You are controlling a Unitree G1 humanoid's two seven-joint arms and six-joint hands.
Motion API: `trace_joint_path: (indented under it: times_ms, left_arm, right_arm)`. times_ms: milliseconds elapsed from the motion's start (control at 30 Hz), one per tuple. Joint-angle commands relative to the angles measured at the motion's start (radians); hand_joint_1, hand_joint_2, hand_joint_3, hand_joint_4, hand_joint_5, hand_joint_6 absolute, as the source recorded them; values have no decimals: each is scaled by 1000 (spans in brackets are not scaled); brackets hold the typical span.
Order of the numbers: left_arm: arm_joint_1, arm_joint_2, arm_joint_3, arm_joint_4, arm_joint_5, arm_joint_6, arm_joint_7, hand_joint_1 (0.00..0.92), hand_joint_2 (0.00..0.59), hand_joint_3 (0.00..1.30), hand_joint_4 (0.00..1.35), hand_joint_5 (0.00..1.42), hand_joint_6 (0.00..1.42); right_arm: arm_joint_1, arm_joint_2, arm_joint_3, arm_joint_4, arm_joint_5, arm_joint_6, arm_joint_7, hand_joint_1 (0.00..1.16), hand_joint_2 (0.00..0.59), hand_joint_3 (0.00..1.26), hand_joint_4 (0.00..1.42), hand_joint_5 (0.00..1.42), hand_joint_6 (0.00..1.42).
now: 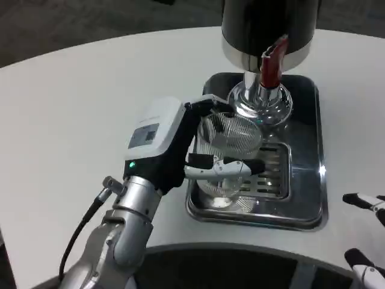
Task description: Grasp the cup under the faucet to collect the drink, then remove the cup.
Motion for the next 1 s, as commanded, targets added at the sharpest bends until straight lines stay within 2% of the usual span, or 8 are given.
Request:
trace_joint_path:
  times_ms: [33, 233, 733, 800, 833, 867, 1000]
  left_arm:
    - [-53, -9, -21, 57, 6, -13, 51, 717, 0, 929, 1061, 1216, 1424]
    - [-94, -19, -52, 117, 6, -22, 90, 717, 0, 929, 1061, 1216, 1424]
    - [-190, -47, -111, 317, 20, -36, 235, 717, 0, 925, 1060, 1203, 1424]
    - [-202, -57, -122, 350, 20, -40, 253, 717, 0, 922, 1052, 1203, 1424]
    - [-207, -62, -128, 366, 20, -42, 262, 717, 0, 921, 1050, 1203, 1424]
    - [-211, -64, -132, 376, 19, -44, 268, 717, 0, 921, 1049, 1203, 1424]
    - [-226, -77, -150, 415, 19, -50, 286, 716, 0, 921, 1048, 1203, 1424]
  right_arm:
    - [26, -2, -25, -3, 18, -27, -4, 484, 450, 146, 119, 47, 1]
    - [36, -4, -46, 6, 32, -39, -6, 484, 450, 146, 119, 49, 1]
    - [37, -4, -50, 10, 39, -44, -6, 484, 450, 146, 119, 50, 1]
    - [34, 11, 48, -65, 4, -40, 9, 484, 450, 146, 119, 50, 1]
    - [34, 16, 80, -89, -9, -37, 12, 484, 450, 146, 119, 50, 1]
    - [36, 21, 102, -106, -19, -34, 14, 484, 450, 146, 119, 50, 1]
    - [51, 34, 141, -143, -45, -23, 12, 484, 450, 146, 119, 50, 1]
